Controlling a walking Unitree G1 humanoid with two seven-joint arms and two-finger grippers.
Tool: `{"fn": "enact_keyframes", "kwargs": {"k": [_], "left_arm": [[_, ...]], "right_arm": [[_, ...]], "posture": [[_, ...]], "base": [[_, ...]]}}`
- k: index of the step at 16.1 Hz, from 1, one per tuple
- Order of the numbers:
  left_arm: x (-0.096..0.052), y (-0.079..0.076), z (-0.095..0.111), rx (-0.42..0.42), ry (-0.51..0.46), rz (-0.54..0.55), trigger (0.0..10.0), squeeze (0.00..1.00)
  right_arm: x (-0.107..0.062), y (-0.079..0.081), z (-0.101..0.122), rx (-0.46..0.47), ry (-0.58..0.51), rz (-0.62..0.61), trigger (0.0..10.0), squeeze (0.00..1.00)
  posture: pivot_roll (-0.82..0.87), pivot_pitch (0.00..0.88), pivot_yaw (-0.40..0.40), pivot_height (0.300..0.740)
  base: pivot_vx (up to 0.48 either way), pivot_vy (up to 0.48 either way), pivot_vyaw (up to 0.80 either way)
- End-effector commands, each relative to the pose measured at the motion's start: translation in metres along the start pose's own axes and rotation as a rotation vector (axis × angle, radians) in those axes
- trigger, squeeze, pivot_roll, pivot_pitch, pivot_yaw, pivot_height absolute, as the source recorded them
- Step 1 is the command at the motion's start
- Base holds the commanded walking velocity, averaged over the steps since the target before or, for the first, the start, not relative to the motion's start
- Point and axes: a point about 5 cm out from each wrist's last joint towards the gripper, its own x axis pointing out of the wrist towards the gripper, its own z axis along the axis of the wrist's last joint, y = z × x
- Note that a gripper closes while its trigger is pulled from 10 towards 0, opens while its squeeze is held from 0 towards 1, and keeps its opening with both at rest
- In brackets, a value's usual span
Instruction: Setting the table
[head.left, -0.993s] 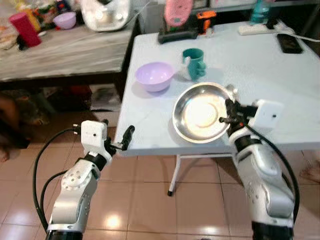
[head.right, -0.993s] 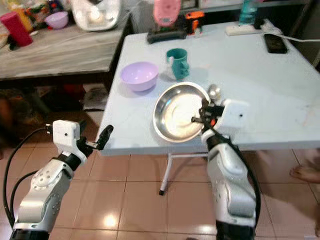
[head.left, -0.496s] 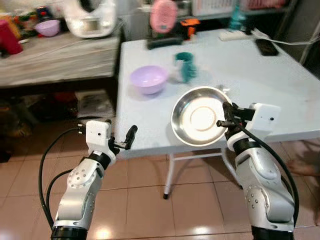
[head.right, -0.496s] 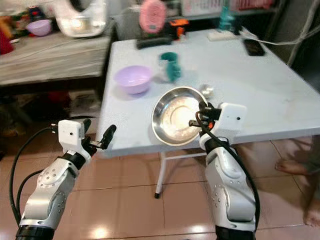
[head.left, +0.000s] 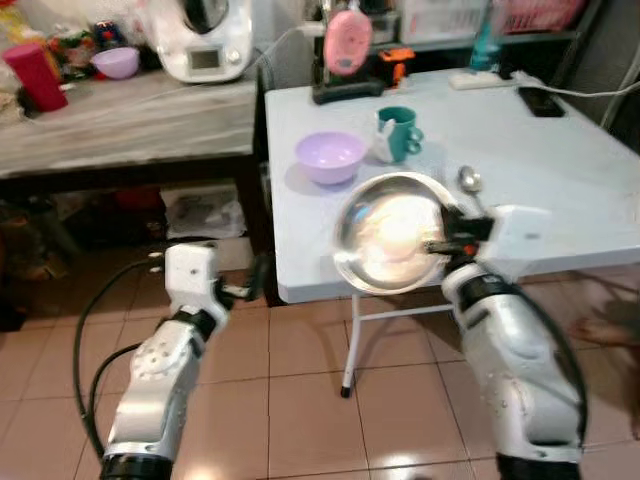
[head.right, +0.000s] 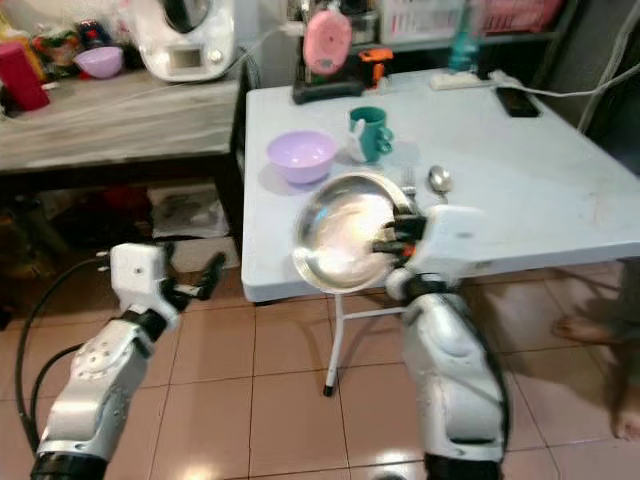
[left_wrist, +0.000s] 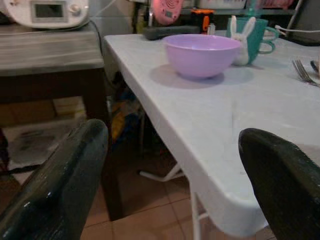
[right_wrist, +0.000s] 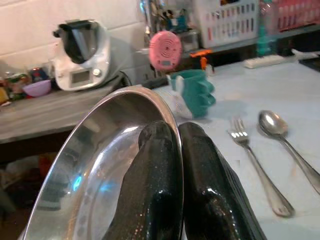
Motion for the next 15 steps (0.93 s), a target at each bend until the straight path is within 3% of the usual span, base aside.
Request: {"fn": "enact_keyframes", "kwargs": {"k": [1, 6, 15], "left_arm": [[0.0007, -0.0006, 0.0014, 0.01, -0.009, -0.007, 10.0, 0.0], [0.0029, -0.0027, 0.0002, 0.01, -0.006, -0.019, 10.0, 0.0], [0.0012, -0.0097, -0.004, 0.01, 0.0, -0.048, 10.0, 0.0]], "right_arm": [[-0.0003, 0.0005, 0.0119, -0.017, -0.052, 0.009, 10.0, 0.0], [0.0, 0.0006, 0.0113, -0.037, -0.055, 0.008, 10.0, 0.0], [0.0007, 0.0014, 0.0092, -0.035, -0.054, 0.003, 10.0, 0.0]], "posture": [[-0.19, 0.04, 0.098, 0.74], [-0.19, 0.035, 0.105, 0.74], [-0.19, 0.03, 0.108, 0.74]], "base": [[0.0, 0.398, 0.0], [0.0, 0.412, 0.0], [0.0, 0.423, 0.62]]}}
